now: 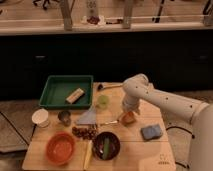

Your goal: Place apple in table surface

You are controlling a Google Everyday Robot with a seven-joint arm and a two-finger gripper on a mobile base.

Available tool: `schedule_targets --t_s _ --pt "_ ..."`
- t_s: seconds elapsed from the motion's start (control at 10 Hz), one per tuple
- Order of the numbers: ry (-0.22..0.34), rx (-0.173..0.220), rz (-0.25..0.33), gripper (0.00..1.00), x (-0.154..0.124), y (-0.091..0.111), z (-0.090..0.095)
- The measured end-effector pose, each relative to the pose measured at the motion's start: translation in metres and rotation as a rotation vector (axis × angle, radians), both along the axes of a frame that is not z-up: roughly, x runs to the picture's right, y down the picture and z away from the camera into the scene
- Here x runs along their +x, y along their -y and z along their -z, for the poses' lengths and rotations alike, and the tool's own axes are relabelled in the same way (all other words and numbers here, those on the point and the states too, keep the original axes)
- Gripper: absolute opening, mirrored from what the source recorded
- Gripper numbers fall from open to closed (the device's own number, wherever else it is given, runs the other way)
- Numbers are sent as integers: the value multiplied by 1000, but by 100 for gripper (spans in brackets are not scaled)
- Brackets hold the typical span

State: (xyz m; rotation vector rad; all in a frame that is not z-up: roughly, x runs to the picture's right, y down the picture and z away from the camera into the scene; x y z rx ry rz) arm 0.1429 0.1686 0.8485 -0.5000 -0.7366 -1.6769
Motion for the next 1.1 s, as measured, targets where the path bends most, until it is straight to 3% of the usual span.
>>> schedule_targets --t_s 1.1 --pt "-16 15 -17 80 4 13 0"
